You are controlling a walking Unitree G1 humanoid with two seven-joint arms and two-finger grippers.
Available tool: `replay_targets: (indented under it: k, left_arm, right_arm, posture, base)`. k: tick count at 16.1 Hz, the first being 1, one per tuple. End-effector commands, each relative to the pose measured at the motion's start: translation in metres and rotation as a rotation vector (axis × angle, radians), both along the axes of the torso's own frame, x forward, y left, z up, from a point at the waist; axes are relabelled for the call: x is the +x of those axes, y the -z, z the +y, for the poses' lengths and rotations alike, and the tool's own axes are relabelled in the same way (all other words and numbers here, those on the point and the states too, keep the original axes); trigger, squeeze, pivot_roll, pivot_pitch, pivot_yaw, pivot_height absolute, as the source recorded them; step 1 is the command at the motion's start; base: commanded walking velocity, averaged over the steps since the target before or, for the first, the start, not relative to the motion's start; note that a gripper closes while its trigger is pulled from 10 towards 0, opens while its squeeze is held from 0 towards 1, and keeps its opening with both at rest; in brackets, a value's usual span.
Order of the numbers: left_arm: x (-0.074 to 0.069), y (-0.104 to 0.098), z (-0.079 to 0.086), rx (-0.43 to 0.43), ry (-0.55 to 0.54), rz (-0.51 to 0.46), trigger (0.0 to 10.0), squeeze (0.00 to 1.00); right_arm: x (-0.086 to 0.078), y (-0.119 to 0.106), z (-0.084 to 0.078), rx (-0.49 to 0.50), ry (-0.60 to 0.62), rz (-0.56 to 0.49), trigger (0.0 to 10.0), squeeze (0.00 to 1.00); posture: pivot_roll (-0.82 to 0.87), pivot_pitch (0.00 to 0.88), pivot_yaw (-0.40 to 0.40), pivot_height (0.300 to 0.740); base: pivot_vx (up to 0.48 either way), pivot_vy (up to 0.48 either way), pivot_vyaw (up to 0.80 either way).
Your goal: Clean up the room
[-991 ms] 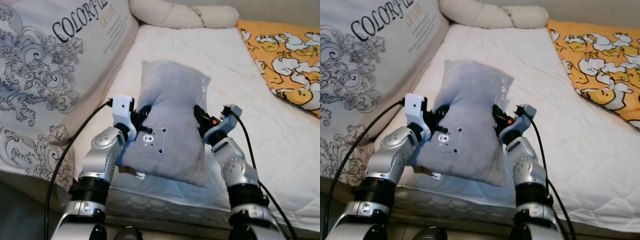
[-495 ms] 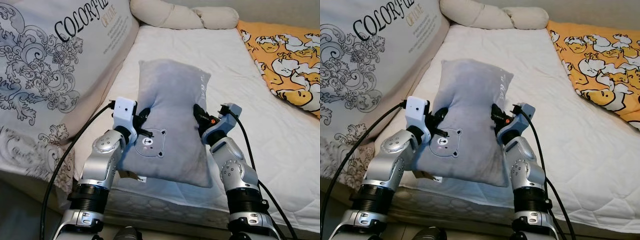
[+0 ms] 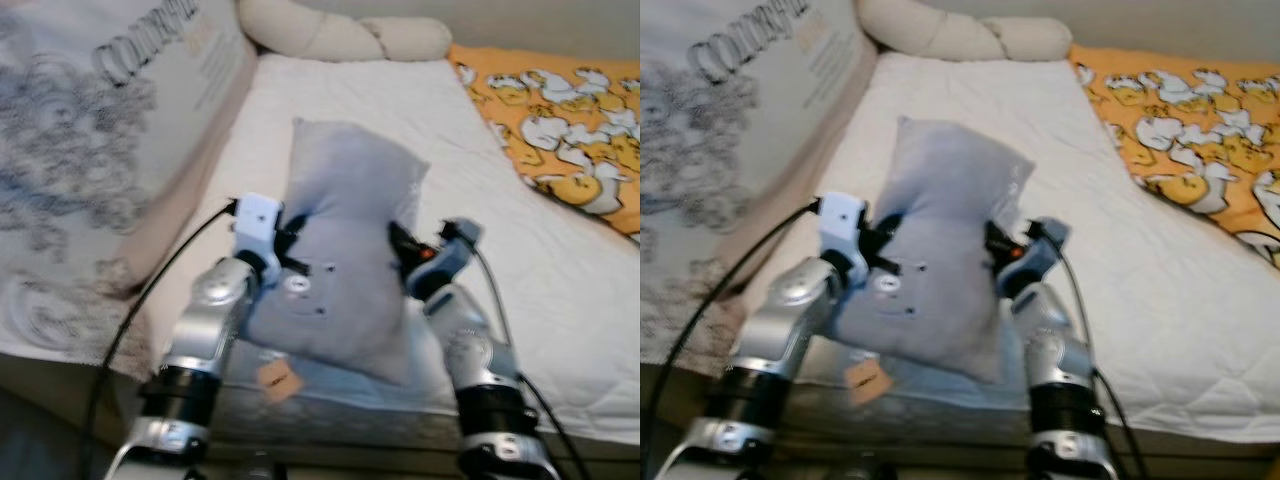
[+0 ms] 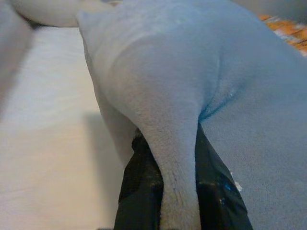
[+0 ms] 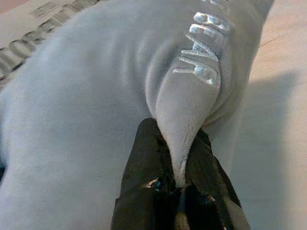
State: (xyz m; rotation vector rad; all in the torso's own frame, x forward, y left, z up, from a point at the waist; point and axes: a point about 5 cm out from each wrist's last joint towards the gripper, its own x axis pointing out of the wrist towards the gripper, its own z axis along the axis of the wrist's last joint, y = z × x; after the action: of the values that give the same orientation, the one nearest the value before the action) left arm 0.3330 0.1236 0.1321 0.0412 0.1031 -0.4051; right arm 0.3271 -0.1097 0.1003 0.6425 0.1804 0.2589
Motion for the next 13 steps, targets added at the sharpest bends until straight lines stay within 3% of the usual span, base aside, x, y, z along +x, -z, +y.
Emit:
replay_targets:
  k: [1, 5, 13]
  left_arm:
    - [0.0026, -0.0159, -0.0006, 0.001, -0.004, -0.066, 10.0, 0.00]
    - [0.0074, -0.0190, 0.0054, 0.002, -0.019, -0.068, 10.0, 0.00]
    - [0.0054, -0.0211, 0.0030, 0.004, 0.004, -0.085, 10.0, 0.00]
  right_arm:
    - [0.0036, -0.0056, -0.0025, -0.002, 0.012, -0.025, 10.0, 0.00]
    - [0.0035, -0.0070, 0.0005, 0.005, 0.017, -0.029, 10.0, 0.00]
    - [0.0047, -0.0034, 0.0014, 0.009, 0.019, 0.001, 10.0, 0.00]
  posture:
    - [0.20, 0.000, -0.046, 0.740]
    - [0.18, 0.000, -0.018, 0.740]
    - [0.19, 0.000, -0.027, 0.740]
  base:
    - [0.000, 0.428, 0.00]
    - [0.000, 0.433, 0.00]
    - [0.000, 0.000, 0.00]
